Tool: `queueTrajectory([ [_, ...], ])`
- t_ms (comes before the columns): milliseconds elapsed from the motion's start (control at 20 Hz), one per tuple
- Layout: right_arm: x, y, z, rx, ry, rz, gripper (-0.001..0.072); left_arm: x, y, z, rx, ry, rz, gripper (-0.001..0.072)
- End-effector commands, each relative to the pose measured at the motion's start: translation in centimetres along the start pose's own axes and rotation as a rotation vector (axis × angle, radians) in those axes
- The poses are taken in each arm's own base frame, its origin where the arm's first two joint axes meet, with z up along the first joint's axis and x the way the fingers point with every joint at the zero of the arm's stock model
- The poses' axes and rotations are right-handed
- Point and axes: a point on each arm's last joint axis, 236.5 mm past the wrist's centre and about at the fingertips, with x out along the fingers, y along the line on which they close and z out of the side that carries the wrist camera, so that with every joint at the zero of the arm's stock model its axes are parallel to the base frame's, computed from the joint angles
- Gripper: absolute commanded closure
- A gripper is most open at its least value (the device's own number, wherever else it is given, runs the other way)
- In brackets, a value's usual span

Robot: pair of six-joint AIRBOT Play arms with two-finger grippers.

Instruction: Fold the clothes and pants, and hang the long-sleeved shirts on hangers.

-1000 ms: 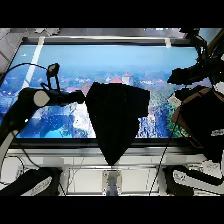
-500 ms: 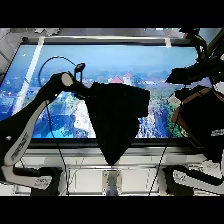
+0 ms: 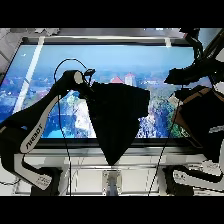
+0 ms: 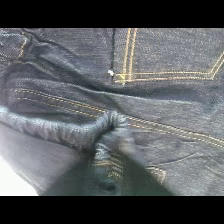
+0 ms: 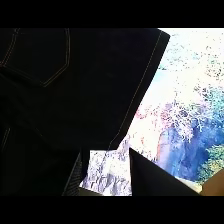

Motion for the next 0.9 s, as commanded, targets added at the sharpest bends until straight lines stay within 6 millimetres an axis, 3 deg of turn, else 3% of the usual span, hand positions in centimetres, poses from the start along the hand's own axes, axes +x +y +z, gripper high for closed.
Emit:
queueTrajectory([
  [0, 0.3, 0.0, -0.3, 0.001, 0.018, 0.003, 0.0384, -0.1, -0.8, 0.8, 0.074, -0.039, 0.008, 0.0681],
  [150, 0.3, -0.1, -0.5, -0.007, 0.028, -0.002, 0.0384, -4.4, 2.6, 1.0, 0.092, -0.075, 0.142, 0.0681],
  [300, 0.3, -0.7, -0.9, -0.009, 0.044, -0.026, 0.0384, -10.9, 7.9, -2.2, 0.114, -0.024, 0.369, 0.0681],
  [350, 0.3, -0.7, -0.9, -0.008, 0.044, -0.024, 0.0384, -12.0, 8.9, -3.5, 0.095, -0.025, 0.405, 0.0681],
  [450, 0.9, -0.4, -1.7, 0.003, 0.068, -0.006, 0.0384, -11.2, 9.8, -8.6, 0.067, 0.044, 0.406, 0.0681],
  [600, 3.4, -0.4, -4.8, 0.044, 0.15, 0.03, 0.0384, -7.4, 10.5, -17.5, -0.007, 0.155, 0.366, 0.068],
  [750, 6.0, 0.9, -6.8, 0.103, 0.192, 0.118, 0.0384, -4.6, 11.0, -22.7, -0.083, 0.185, 0.337, 0.0681],
  [800, 6.5, 1.2, -6.8, 0.116, 0.185, 0.138, 0.0384, -4.5, 11.2, -23.6, -0.085, 0.208, 0.341, 0.0642],
  [850, 6.6, 1.4, -6.6, 0.122, 0.175, 0.149, 0.0384, -4.6, 11.2, -23.9, -0.087, 0.221, 0.343, 0.0411],
])
